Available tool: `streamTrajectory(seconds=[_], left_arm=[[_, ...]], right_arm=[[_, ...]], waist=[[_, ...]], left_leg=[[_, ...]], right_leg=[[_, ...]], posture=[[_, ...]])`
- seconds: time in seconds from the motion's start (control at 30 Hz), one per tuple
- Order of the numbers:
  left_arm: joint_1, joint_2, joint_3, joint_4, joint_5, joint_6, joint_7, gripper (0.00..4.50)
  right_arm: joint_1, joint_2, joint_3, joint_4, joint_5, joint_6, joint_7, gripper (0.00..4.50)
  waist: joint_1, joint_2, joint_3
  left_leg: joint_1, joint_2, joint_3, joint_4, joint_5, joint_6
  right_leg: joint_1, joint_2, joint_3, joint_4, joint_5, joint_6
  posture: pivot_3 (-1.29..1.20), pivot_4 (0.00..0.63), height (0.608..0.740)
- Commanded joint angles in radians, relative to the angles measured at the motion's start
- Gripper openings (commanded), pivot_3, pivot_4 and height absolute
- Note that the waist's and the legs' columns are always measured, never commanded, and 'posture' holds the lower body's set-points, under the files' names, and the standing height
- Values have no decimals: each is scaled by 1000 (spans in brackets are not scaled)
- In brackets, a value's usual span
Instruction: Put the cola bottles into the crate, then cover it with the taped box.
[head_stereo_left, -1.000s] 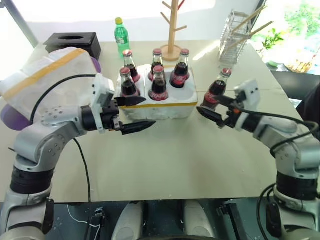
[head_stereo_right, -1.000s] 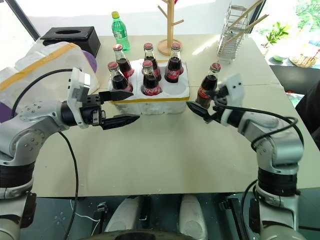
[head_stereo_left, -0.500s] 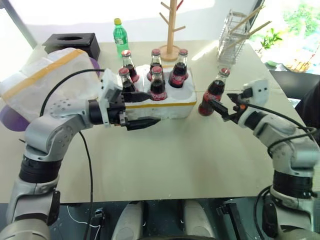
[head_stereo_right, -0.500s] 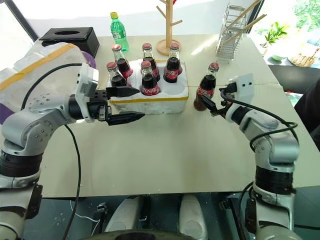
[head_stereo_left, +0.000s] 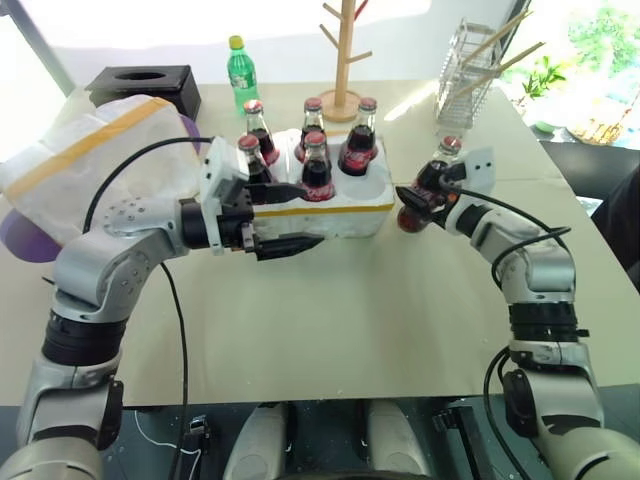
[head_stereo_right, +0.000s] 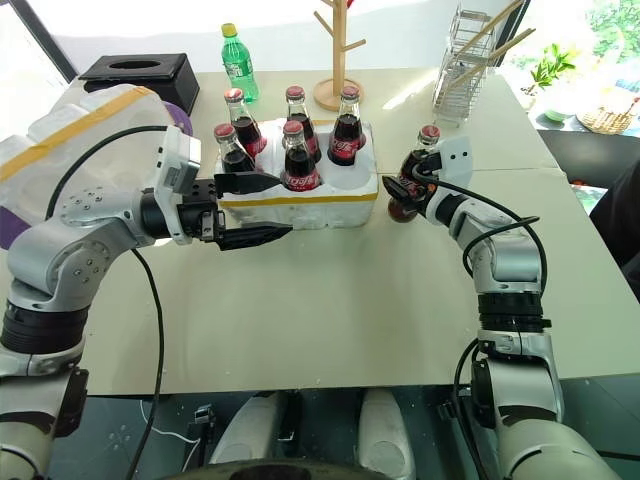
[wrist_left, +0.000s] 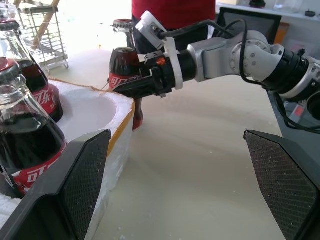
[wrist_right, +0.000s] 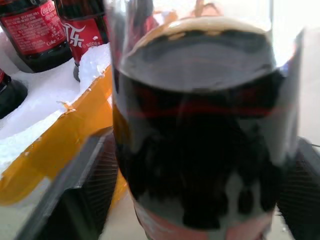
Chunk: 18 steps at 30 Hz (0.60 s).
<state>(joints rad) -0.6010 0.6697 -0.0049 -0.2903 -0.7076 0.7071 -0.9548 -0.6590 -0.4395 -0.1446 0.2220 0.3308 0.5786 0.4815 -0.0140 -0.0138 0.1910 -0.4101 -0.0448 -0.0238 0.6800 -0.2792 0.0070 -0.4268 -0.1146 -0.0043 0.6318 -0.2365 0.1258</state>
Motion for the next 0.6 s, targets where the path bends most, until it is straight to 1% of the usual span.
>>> streamTrajectory(seconds=[0.03, 0.2, 0.33, 0.47, 0.6], left_arm=[[-14, 11, 40, -34, -13, -3, 8, 4500], [-4, 14, 52, -42, -16, 4, 18, 4500], [5, 14, 69, -48, -21, 11, 32, 4500], [1, 15, 72, -41, -19, 8, 38, 4500], [-3, 16, 72, -37, -12, 1, 42, 4500]], right_arm=[[-46, -4, -32, -27, 16, -24, -3, 2788], [-89, -49, -71, -115, 65, 18, 17, 2789], [-194, -82, -76, -187, 130, 58, 69, 2789], [-286, -61, -40, -191, 166, 94, 104, 2789], [-311, -24, 29, -176, 151, 98, 132, 2789]], waist=[[-1, 0, 0], [1, 1, 1], [-3, 3, 2], [-6, 3, 2], [-3, 2, 1]], left_leg=[[0, 0, 0, 0, 0, 0], [-1, 0, 0, 0, 0, 0], [-1, 0, 0, 0, 0, 0], [-1, 2, 1, -1, 0, 0], [-1, 2, 1, -1, 0, 0]], right_leg=[[0, 0, 0, 0, 0, 0], [-1, 0, 0, 0, 0, 0], [-2, 0, 0, 0, 0, 0], [-3, 1, 0, 0, 0, 0], [-2, 2, 0, 0, 0, 0]], posture=[[0, 150, 740], [0, 150, 740], [0, 150, 740], [0, 150, 740], [0, 150, 740]])
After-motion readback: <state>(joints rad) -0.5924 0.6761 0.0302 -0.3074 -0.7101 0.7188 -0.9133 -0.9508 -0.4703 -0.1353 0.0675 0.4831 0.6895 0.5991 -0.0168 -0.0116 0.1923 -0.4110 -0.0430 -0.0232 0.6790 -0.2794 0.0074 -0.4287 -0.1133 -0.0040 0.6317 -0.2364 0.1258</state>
